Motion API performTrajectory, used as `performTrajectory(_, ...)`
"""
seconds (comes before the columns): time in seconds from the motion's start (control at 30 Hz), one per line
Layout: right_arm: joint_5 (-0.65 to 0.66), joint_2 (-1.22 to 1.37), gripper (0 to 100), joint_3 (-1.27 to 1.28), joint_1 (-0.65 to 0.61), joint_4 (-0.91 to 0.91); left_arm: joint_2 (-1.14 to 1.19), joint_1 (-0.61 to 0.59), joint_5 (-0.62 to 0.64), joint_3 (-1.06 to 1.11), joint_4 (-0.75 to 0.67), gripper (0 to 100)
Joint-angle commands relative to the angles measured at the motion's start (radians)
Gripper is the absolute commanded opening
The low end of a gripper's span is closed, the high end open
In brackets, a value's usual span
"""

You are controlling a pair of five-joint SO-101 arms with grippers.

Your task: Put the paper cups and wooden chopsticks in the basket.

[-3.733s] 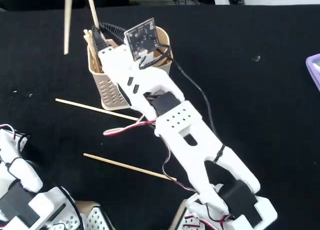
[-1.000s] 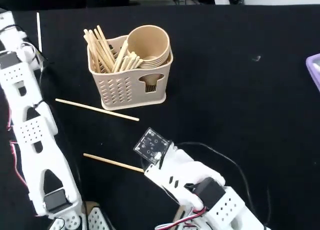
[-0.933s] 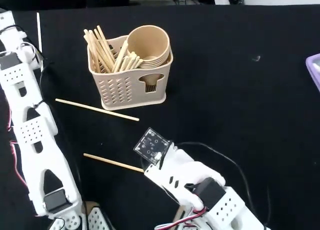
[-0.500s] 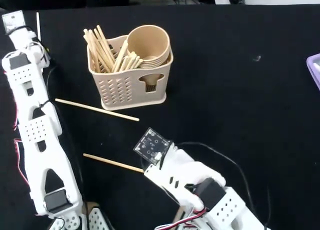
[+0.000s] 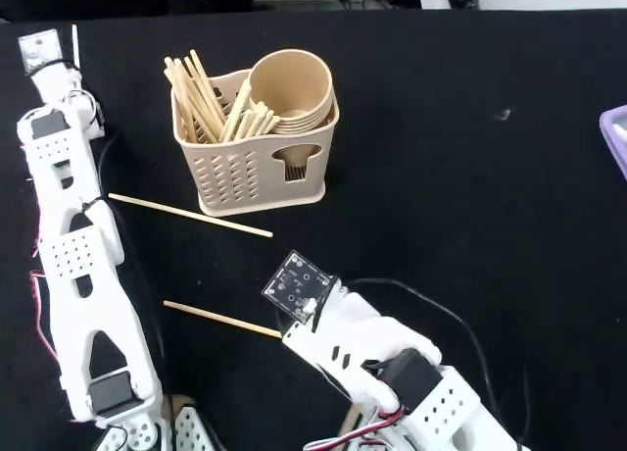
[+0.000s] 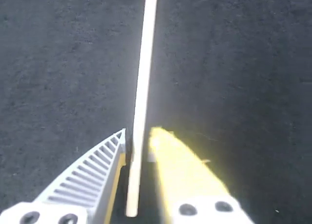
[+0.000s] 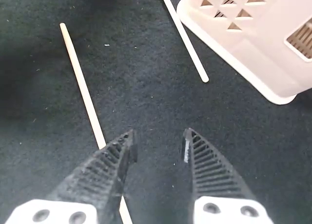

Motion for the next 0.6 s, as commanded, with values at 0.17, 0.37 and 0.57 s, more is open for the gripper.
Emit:
performTrajectory(0.17,0.014,-0.019,15.5,-0.005,-0.008,-0.023,-0.028,-0.027,-0.003,0.001,0.091,3)
performTrajectory(0.37,0.014,-0.019,15.5,-0.005,-0.008,-0.023,-0.02,-0.053,-0.003,-0.252,0.42,3)
performTrajectory(0.57,0.014,-0.019,15.5,-0.005,-0.008,-0.023,-0.084,-0.097,-0.006,-0.297,0.71,3)
